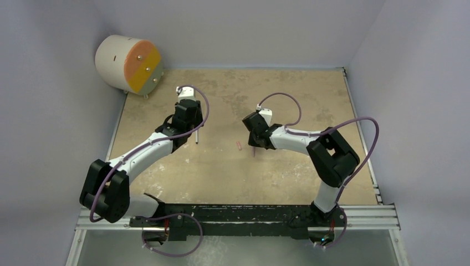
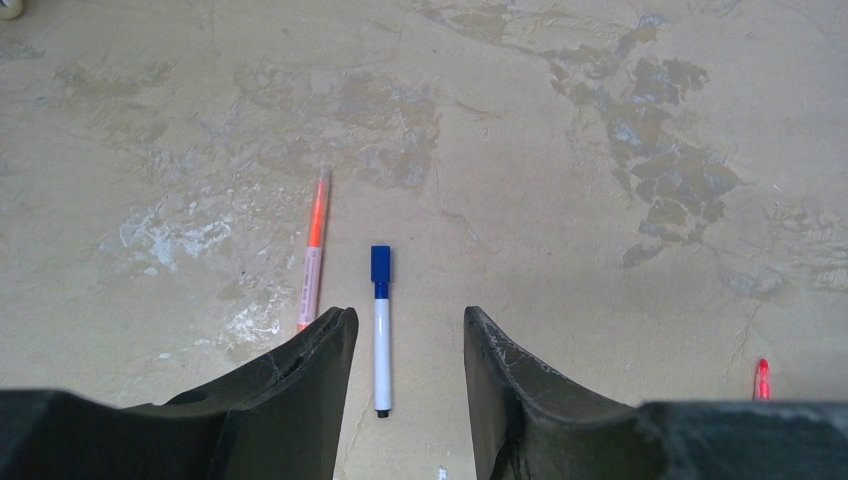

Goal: Insert the pens into the pen caps

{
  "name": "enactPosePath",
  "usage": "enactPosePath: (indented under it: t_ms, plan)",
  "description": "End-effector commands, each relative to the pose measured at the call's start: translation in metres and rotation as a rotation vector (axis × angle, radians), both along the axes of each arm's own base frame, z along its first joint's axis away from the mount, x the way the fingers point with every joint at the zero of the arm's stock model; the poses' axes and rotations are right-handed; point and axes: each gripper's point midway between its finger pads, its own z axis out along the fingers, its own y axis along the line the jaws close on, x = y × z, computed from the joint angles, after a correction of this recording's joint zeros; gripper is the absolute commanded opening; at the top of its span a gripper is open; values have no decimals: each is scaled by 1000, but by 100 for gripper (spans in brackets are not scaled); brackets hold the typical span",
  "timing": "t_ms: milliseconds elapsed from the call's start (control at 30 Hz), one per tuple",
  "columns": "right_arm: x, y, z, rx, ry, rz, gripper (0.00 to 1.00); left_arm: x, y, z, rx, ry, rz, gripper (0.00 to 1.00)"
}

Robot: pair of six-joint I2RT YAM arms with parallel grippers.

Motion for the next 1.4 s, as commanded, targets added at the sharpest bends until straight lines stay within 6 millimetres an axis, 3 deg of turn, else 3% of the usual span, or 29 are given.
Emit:
enactPosePath:
  t_ms: [0, 167, 267, 400, 500, 567, 667, 867, 967, 1100, 1367]
  plan:
    - [5, -13, 6, -80, -6, -37, 0, 3, -5, 14, -47, -51, -5, 44]
    - [16, -7, 50, -10, -120, -32, 0, 2, -16, 19, -102, -68, -50, 43]
    - [24, 6, 97, 65, -252, 71, 0, -3, -38, 26, -204, -95, -141, 43]
    - [24, 27, 174, 237, -480, 232, 0, -14, -75, 36, -402, -125, -286, 43]
    - [8, 41, 231, 420, -655, 397, 0, -31, -101, 67, -584, -231, -437, 44]
    - [-13, 47, 271, 544, -791, 525, 0, -54, -117, 110, -671, -390, -585, 44]
    - [-35, 51, 316, 618, -942, 642, 0, -87, -128, 142, -725, -513, -704, 44]
    - [-68, 56, 359, 706, -1094, 797, 0, -146, -140, 202, -927, -702, -984, 44]
    - [-86, 58, 374, 768, -1140, 864, 0, -164, -145, 217, -979, -752, -1068, 44]
    - [-102, 58, 388, 816, -1167, 919, 0, -172, -154, 222, -978, -754, -1115, 44]
    - [-114, 59, 398, 876, -1175, 958, 0, -166, -170, 223, -945, -737, -1131, 42]
